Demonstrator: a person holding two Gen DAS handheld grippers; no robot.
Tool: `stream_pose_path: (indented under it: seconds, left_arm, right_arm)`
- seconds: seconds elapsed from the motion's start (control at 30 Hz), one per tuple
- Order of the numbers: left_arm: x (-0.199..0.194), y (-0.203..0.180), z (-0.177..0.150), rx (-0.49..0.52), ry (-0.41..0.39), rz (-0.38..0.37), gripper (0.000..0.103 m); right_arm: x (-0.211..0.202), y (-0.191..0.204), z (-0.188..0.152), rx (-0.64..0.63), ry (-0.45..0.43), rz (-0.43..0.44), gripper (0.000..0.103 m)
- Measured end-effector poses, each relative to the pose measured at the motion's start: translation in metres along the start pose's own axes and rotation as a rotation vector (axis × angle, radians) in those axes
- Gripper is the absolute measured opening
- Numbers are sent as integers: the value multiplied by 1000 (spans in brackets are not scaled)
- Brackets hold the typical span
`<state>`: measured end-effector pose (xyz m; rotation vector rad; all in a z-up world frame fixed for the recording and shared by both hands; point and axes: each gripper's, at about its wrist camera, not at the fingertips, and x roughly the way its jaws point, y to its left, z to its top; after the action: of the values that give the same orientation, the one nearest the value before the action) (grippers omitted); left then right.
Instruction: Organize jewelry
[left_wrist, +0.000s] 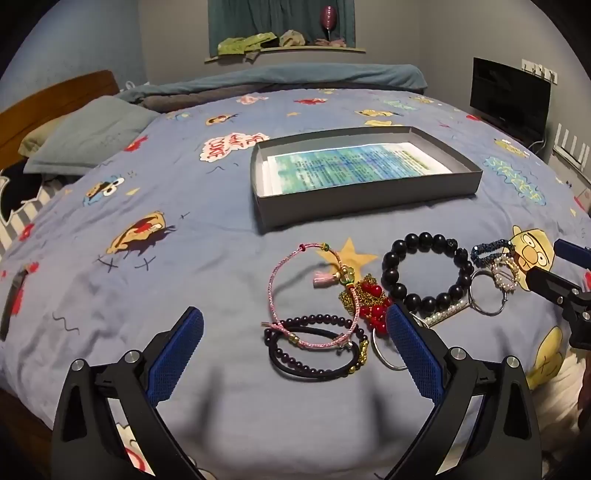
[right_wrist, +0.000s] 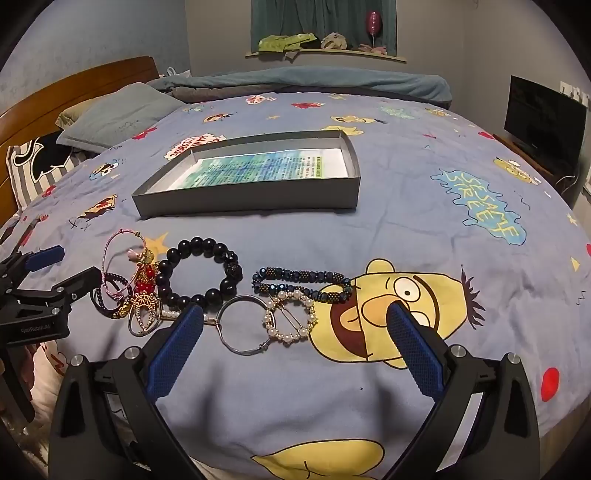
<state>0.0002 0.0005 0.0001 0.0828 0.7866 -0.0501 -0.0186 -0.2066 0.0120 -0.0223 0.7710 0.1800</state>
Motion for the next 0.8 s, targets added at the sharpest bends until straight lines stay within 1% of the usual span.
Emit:
stream_pose_path:
  seconds: [0.27,0.33,0.43,0.8]
  left_arm:
    - [0,6,-1,-3,7,-9,98]
    - [0,-3,0,16,1,6,98]
    - [-1,-4,1,18,-1,2,98]
    - [0,-3,-1,13,0,-3,98]
  right_arm:
    - [-3,1,2,-1,-1,-9,98]
    - [0,-1,2,6,5,-7,98]
    - [5,0,3,10,12,-7,98]
    - [2,0,1,8,4,-6,98]
